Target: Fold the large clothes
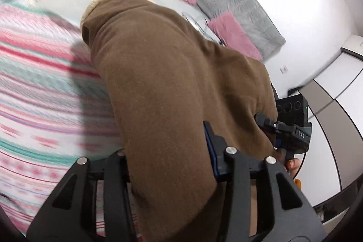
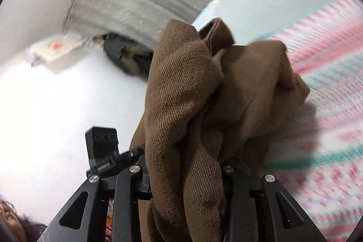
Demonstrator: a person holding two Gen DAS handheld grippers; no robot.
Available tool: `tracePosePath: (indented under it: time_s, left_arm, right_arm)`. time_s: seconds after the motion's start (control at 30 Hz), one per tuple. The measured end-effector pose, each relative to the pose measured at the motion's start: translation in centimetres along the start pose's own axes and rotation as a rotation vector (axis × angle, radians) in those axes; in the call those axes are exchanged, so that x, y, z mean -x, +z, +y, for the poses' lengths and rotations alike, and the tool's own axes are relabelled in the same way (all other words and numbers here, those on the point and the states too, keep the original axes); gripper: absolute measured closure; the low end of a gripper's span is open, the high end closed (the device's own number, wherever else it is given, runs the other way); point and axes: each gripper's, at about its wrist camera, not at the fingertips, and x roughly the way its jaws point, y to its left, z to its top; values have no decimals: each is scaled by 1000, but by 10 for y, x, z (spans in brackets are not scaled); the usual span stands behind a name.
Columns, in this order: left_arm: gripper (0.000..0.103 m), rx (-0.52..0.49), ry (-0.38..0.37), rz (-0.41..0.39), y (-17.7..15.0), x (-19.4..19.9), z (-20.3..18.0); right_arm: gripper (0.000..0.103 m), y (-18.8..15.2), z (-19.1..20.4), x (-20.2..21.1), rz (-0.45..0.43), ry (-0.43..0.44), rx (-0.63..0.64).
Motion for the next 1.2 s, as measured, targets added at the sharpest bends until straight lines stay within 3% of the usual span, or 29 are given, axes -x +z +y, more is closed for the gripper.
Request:
tracePosePath:
  time_s: [0.23,0.43,0.5,0.6,0.63,0.67,0.7,0.77,0.87,0.93,1.07,1.2]
  left_arm:
    - [58,15,151,-148,56,118,90]
    - [57,60,285,-172,90,187,190]
    - [53,87,321,-151,91,181,212]
    - [42,219,405,-48,73,158,289]
    - [36,241,407,-39,68,153,303]
    - [30,245,377,-84,55,153,320]
    - [29,230,345,-130,49,159,324]
    - [27,208,351,-173,44,167,318]
    - [28,105,481,-206,47,181,282]
    - [28,32,513,-240,52,189,258]
    - [28,-64,435,-271,35,201,217]
    - [28,-88,380,-200,3,172,213]
  right_arm:
    - [70,53,95,-143,77,112,114]
    - [70,80,149,-294,156,168,125]
    - [69,81,151,-344,193,156,110]
    - [60,73,129,-410,257,48,61]
    - [56,68,112,-432,280,-6,25]
    - [49,63,100,-445,294,-25,-3]
    - [45,59,88,-455,300,-27,-37]
    - [37,55,73,-461,296,-17,-84]
    - [35,63,78,-447,274,-63,-43]
    - [35,72,95,-425,218,-113,34]
    - [35,86,160,-403,91,-88,166]
    - [35,53,204,-422,148,-116,291]
